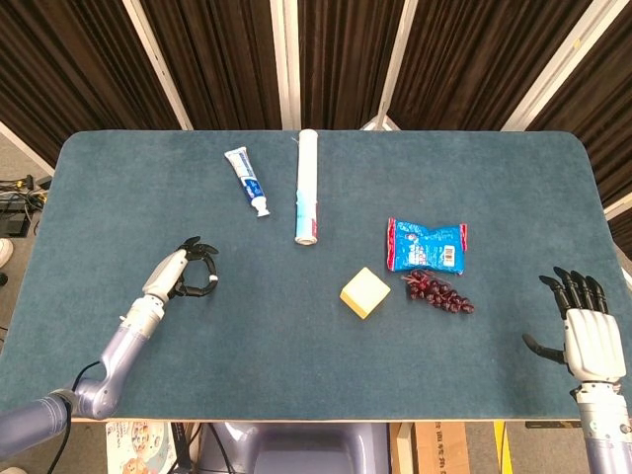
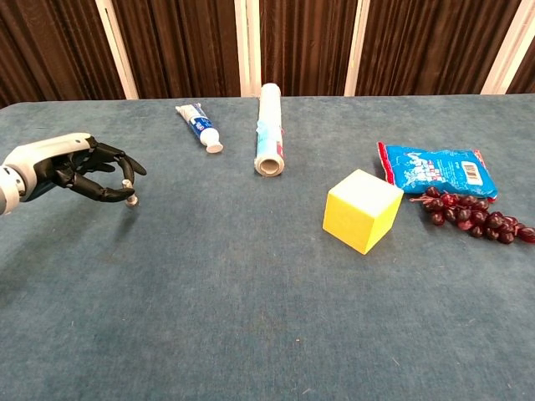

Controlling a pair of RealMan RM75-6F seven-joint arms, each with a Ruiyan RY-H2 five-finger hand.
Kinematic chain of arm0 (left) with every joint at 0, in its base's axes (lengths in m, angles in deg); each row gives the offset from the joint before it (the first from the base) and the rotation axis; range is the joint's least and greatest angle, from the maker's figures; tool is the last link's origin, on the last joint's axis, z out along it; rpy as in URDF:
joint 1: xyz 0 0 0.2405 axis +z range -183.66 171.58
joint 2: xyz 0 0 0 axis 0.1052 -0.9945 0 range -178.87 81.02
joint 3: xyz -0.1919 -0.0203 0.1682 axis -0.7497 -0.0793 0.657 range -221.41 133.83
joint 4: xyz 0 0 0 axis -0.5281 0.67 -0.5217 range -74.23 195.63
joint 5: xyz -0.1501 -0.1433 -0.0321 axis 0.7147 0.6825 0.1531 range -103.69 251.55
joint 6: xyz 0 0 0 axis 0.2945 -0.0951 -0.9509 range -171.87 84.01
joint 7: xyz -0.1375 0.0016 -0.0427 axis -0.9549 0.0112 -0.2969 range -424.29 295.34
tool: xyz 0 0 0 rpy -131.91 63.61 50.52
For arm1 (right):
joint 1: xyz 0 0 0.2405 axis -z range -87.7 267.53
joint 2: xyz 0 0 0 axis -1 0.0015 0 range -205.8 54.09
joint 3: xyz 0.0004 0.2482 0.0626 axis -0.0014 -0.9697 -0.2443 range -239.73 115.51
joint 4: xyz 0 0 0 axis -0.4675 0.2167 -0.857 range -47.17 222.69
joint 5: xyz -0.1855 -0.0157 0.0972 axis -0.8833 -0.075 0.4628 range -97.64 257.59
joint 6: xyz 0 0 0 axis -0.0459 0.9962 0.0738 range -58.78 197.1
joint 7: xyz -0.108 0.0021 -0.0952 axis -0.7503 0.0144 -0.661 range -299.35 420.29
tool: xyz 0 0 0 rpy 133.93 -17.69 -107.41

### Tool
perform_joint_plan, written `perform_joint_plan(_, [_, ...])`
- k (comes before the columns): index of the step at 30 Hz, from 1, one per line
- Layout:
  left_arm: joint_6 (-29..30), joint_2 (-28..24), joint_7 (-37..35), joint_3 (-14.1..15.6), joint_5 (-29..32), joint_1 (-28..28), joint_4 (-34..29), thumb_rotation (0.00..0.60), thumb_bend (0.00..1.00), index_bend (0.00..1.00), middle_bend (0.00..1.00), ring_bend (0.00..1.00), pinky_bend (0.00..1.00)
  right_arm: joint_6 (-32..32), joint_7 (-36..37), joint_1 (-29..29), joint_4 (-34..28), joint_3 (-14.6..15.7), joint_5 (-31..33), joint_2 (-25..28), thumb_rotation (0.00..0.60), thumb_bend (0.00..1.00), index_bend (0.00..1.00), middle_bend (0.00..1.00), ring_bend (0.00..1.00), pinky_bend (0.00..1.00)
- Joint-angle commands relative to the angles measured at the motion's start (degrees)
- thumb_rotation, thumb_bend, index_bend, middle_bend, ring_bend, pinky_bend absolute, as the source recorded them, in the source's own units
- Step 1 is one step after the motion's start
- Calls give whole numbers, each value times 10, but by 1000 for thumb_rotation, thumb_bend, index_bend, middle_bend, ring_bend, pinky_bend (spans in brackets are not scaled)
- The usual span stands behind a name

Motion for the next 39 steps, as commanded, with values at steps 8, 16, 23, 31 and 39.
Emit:
perform_joint_plan(8, [-21,-1,-24,2,14,-2,14,600,509,602,234,0,0,1,0,1,1,1,-1,-1,600,154,194,115,60,0])
perform_joint_plan(16, [-17,-3,-13,2,17,-3,12,600,508,602,233,0,0,0,-2,0,1,1,-1,-2,600,154,194,115,61,0])
perform_joint_plan(23, [-23,-3,-5,8,21,-3,16,600,507,602,229,0,0,0,-3,0,1,1,-1,-3,600,153,194,115,61,0])
perform_joint_plan(31, [-22,0,3,11,17,-6,21,600,505,602,230,0,0,-1,-3,0,3,0,0,-3,600,153,194,115,61,0])
perform_joint_plan(39, [-23,-1,3,14,18,-5,25,600,501,588,223,0,0,-1,-3,0,2,0,1,-3,600,153,200,115,61,0])
